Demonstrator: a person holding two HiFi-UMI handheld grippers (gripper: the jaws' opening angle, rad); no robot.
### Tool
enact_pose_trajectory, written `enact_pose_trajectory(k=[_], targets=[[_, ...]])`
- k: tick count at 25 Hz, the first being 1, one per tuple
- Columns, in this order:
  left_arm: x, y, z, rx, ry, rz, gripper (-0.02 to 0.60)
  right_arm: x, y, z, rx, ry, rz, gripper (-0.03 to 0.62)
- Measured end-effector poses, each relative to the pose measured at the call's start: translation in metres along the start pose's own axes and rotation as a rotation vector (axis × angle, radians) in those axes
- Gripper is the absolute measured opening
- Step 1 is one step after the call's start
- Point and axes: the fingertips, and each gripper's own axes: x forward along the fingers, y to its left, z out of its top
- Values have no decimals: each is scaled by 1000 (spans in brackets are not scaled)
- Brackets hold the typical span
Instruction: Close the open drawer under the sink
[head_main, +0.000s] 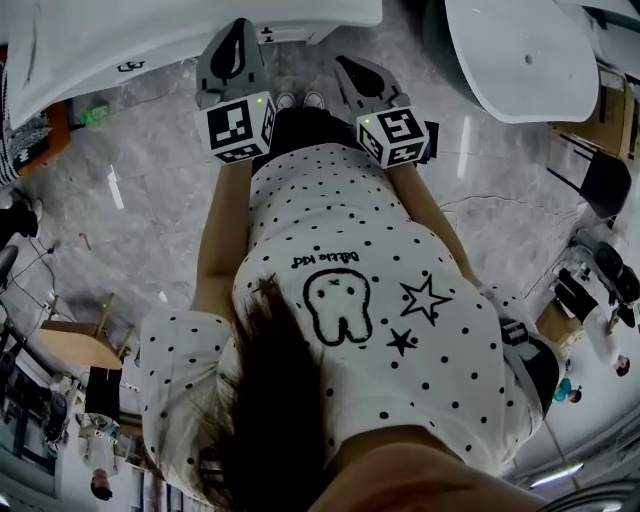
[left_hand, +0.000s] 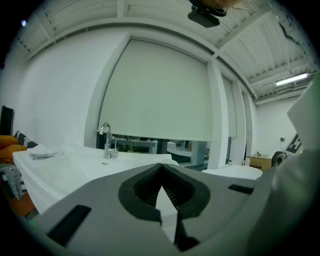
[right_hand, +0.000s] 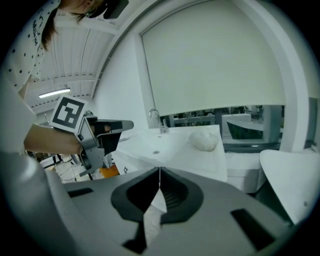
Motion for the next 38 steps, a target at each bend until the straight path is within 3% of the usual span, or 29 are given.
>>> enact_pose_trajectory(k=[16,30,38], targets=[[-26,-39,7,43,1,-32,3,-15,-21,4,-17,-20,1,15],[-47,-73,-5,19,3,-23,3,-28,-25,13,-114,-61,87,15],[-51,-92,-12,11,14,-38,3,-34,-26,5,-148,-29,137,15]])
